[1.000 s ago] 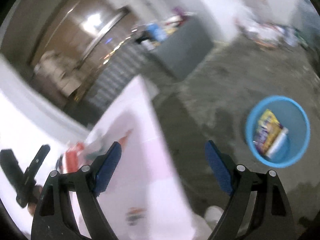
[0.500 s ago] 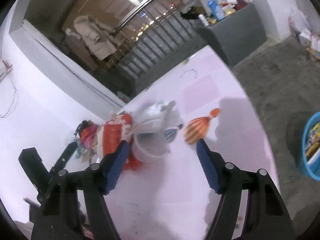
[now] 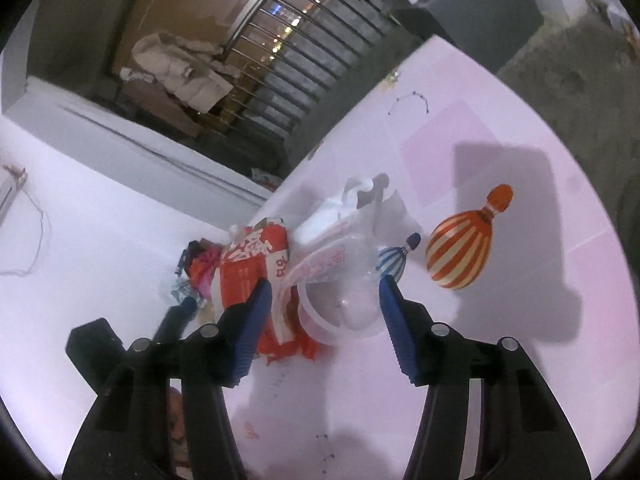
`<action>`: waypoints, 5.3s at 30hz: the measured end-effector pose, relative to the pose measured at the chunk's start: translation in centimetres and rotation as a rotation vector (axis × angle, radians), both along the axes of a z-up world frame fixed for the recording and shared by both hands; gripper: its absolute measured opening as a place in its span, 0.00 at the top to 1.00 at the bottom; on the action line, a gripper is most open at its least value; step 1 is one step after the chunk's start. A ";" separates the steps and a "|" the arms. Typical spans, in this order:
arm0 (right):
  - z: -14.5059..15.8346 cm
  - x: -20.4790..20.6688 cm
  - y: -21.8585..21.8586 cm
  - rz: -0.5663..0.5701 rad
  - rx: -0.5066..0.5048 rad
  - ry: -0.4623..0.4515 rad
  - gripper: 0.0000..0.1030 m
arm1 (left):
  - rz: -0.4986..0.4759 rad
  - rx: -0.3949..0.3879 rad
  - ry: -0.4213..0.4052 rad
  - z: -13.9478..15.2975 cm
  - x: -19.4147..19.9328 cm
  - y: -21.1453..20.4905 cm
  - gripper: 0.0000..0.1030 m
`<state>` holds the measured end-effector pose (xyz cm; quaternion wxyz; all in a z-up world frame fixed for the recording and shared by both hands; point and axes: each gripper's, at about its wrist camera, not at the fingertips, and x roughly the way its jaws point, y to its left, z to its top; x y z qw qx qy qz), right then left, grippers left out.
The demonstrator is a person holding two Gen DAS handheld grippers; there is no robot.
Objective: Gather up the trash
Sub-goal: 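Grasp the tissue and snack bag with the left tool while the right tool grasps clear plastic, then carry both held items to the blue wastebasket and open both tools, then move both open tools back over the table trash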
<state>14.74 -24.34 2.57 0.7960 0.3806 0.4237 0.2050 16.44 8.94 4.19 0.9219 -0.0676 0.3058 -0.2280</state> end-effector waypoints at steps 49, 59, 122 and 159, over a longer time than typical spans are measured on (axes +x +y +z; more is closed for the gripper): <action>2.1 -2.3 -1.8 -0.005 0.380 -0.008 0.97 | -0.084 -0.145 0.119 0.2 -2.9 0.1 0.79; 3.0 -3.3 -2.6 -0.018 0.404 -0.061 0.97 | -0.125 -0.225 0.043 3.7 -3.6 0.0 0.79; -6.1 -19.9 -29.3 -1.008 -0.035 0.046 0.97 | -0.825 -0.047 0.495 -7.6 1.4 -53.7 0.80; -7.7 -19.2 -29.5 -0.984 -0.214 0.189 0.49 | -0.618 0.164 0.142 -3.6 0.1 -46.8 0.35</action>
